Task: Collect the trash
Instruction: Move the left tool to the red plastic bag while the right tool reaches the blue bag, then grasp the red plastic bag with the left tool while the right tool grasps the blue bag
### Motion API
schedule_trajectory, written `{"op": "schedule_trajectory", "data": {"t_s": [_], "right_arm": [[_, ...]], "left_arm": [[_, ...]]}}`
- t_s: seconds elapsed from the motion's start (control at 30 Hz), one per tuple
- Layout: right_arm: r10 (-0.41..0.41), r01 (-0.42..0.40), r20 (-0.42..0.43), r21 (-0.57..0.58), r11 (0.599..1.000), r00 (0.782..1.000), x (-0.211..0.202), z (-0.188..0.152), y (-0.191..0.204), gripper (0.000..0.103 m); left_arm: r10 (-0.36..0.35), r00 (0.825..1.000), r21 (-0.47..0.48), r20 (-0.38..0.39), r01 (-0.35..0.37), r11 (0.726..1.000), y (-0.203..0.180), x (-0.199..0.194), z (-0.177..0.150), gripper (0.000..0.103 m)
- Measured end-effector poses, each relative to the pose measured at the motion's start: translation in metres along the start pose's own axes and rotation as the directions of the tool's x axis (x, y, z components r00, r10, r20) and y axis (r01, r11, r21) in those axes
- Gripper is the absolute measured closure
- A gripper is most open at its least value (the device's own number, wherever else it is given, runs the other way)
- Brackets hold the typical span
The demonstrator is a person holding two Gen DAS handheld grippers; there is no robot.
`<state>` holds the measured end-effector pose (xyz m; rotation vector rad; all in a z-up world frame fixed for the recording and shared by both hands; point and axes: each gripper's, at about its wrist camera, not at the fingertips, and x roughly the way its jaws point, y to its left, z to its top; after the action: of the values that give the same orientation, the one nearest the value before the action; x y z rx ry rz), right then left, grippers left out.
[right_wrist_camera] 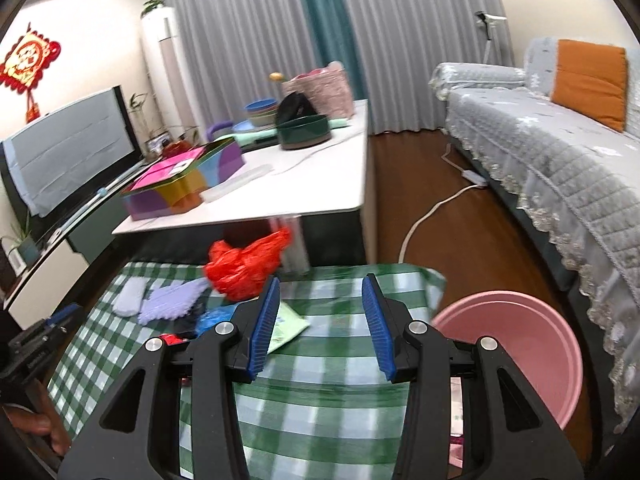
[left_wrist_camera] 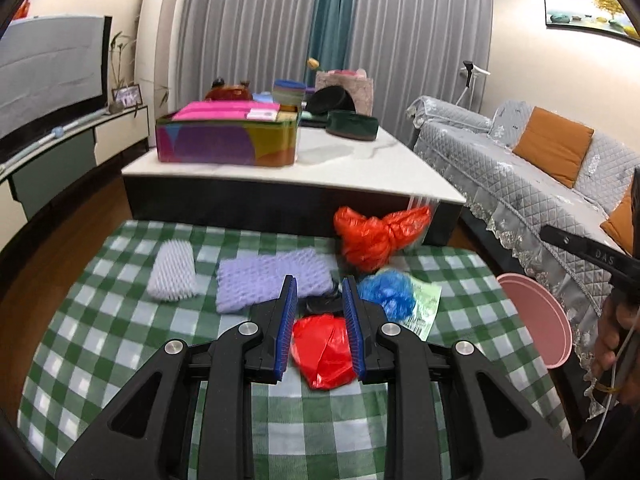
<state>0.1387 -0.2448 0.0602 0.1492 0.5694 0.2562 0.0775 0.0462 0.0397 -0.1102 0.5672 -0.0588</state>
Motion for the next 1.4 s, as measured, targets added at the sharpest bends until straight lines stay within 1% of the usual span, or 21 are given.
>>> {"op": "schedule_trajectory", "data": {"t_s": [0.17, 0.43, 0.5, 0.57, 0.6, 0.63, 0.67, 0.7, 0.8, 0.83, 0.87, 1.03, 1.17, 1.23, 1.27, 1.3, 1.33, 1.4], "right_arm": [[0.089, -0.09, -0.036, -0.025, 0.996, 0.995, 0.025, -0.006, 0.029, 0.061], [0.162, -0.163, -0.118, 0.003, 0.987, 0.98, 0.066, -0.02, 0.05, 0.06], [0.175, -0.176, -0.138, 0.008, 0.984, 0.975, 0.077, -0.023, 0.053, 0.06], [0.188, -0.188, -0.155, 0.015, 0.982, 0.97, 0.085, -0.025, 0.055, 0.059], [0.195, -0.195, -0.168, 0.017, 0.981, 0.966, 0.09, -0.027, 0.057, 0.058], [0.197, -0.197, -0.177, 0.017, 0.98, 0.964, 0.094, -0.029, 0.06, 0.056], [0.197, -0.198, -0.186, 0.016, 0.98, 0.963, 0.098, -0.03, 0.061, 0.05], [0.199, -0.2, -0.199, 0.016, 0.98, 0.96, 0.103, -0.032, 0.063, 0.046], [0.202, -0.204, -0.232, 0.016, 0.979, 0.952, 0.114, -0.037, 0.066, 0.043], [0.201, -0.203, -0.24, 0.016, 0.979, 0.95, 0.117, -0.039, 0.066, 0.043], [0.2, -0.202, -0.248, 0.015, 0.979, 0.948, 0.12, -0.041, 0.066, 0.042], [0.199, -0.199, -0.287, 0.03, 0.98, 0.937, 0.132, -0.048, 0.064, 0.042], [0.203, -0.205, -0.317, 0.03, 0.978, 0.926, 0.141, -0.053, 0.066, 0.042], [0.207, -0.21, -0.327, 0.027, 0.977, 0.922, 0.144, -0.055, 0.067, 0.046], [0.209, -0.214, -0.332, 0.023, 0.977, 0.92, 0.144, -0.055, 0.068, 0.053], [0.214, -0.221, -0.335, 0.019, 0.975, 0.918, 0.144, -0.056, 0.069, 0.065], [0.22, -0.229, -0.335, 0.014, 0.973, 0.916, 0.144, -0.055, 0.07, 0.07], [0.226, -0.237, -0.327, 0.008, 0.972, 0.918, 0.141, -0.053, 0.071, 0.087]], "left_arm": [[-0.002, 0.999, -0.025, -0.049, 0.001, 1.0, 0.012, 0.019, -0.018, 0.079], [-0.023, 0.993, -0.065, -0.116, 0.016, 0.998, 0.023, 0.048, -0.036, 0.078], [-0.033, 0.991, -0.081, -0.132, 0.022, 0.996, 0.025, 0.055, -0.039, 0.071], [-0.047, 0.989, -0.093, -0.142, 0.034, 0.995, 0.025, 0.061, -0.041, 0.057], [-0.051, 0.988, -0.093, -0.146, 0.038, 0.995, 0.025, 0.064, -0.042, 0.055], [-0.055, 0.987, -0.093, -0.151, 0.041, 0.995, 0.023, 0.067, -0.043, 0.049], [-0.057, 0.986, -0.092, -0.158, 0.043, 0.995, 0.022, 0.071, -0.044, 0.041], [-0.059, 0.985, -0.091, -0.162, 0.044, 0.995, 0.021, 0.074, -0.045, 0.039], [-0.067, 0.98, -0.095, -0.188, 0.05, 0.994, 0.018, 0.084, -0.048, 0.035], [-0.067, 0.978, -0.096, -0.195, 0.049, 0.994, 0.017, 0.087, -0.049, 0.031], [-0.065, 0.977, -0.096, -0.205, 0.046, 0.994, 0.015, 0.091, -0.05, 0.029], [-0.066, 0.967, -0.105, -0.248, 0.04, 0.994, 0.013, 0.106, -0.052, 0.029], [-0.076, 0.963, -0.118, -0.26, 0.046, 0.992, 0.012, 0.111, -0.053, 0.029], [-0.085, 0.959, -0.117, -0.27, 0.055, 0.992, 0.011, 0.113, -0.053, 0.031], [-0.095, 0.958, -0.118, -0.269, 0.065, 0.991, 0.009, 0.113, -0.053, 0.037], [-0.104, 0.958, -0.118, -0.268, 0.074, 0.99, 0.008, 0.113, -0.052, 0.04], [-0.112, 0.958, -0.114, -0.265, 0.084, 0.99, 0.006, 0.112, -0.052, 0.048], [-0.103, 0.961, -0.091, -0.258, 0.082, 0.992, 0.002, 0.11, -0.05, 0.052]]}}
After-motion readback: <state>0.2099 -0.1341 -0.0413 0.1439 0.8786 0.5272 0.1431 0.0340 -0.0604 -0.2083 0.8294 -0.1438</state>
